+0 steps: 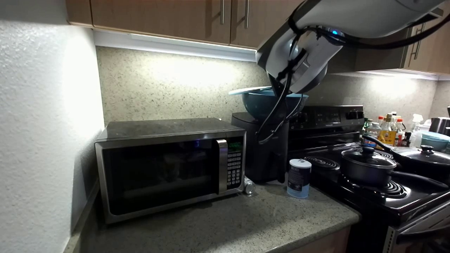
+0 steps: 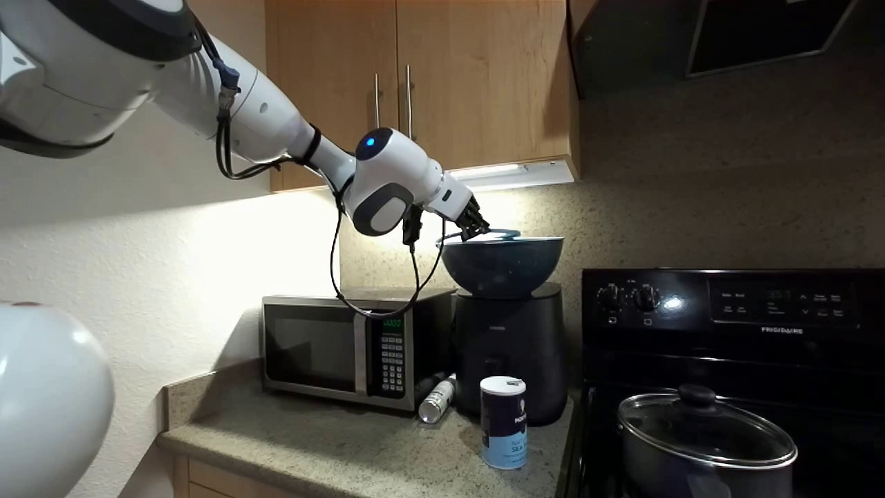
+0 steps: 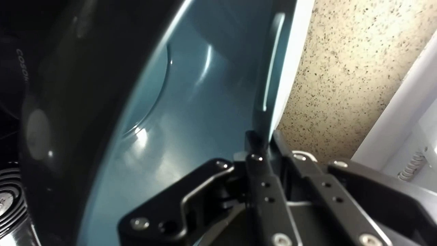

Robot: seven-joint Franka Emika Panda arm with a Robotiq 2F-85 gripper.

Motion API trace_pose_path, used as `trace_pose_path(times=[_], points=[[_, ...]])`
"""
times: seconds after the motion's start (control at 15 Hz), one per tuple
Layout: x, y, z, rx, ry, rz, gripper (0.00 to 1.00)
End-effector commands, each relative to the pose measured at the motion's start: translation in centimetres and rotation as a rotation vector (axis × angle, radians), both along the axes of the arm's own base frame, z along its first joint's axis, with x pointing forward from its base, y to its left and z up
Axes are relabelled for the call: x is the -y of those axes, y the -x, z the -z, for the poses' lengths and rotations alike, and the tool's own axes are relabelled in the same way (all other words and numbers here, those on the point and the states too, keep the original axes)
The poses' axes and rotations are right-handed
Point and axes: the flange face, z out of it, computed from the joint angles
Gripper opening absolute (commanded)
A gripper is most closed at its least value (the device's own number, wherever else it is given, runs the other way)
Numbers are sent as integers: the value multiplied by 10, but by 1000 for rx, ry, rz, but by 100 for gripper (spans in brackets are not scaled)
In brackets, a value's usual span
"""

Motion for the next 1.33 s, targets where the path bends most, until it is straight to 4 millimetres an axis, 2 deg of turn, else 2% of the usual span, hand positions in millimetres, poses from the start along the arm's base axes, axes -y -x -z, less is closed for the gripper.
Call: trace_pose_path(times=[0.0, 0.33, 0.4, 0.8, 0.93, 1.0, 1.13, 1.27], points=[[4, 2, -6, 58, 28, 64, 8], [-4, 17, -45, 262, 93, 165, 8], [-8, 12, -59, 284, 92, 164, 8], [-21, 15, -89, 390, 50, 179, 8], [-20, 21, -77, 344, 55, 173, 7], [-15, 13, -73, 334, 66, 168, 10], [-20, 14, -74, 334, 70, 162, 10], [-24, 21, -60, 281, 63, 145, 7]])
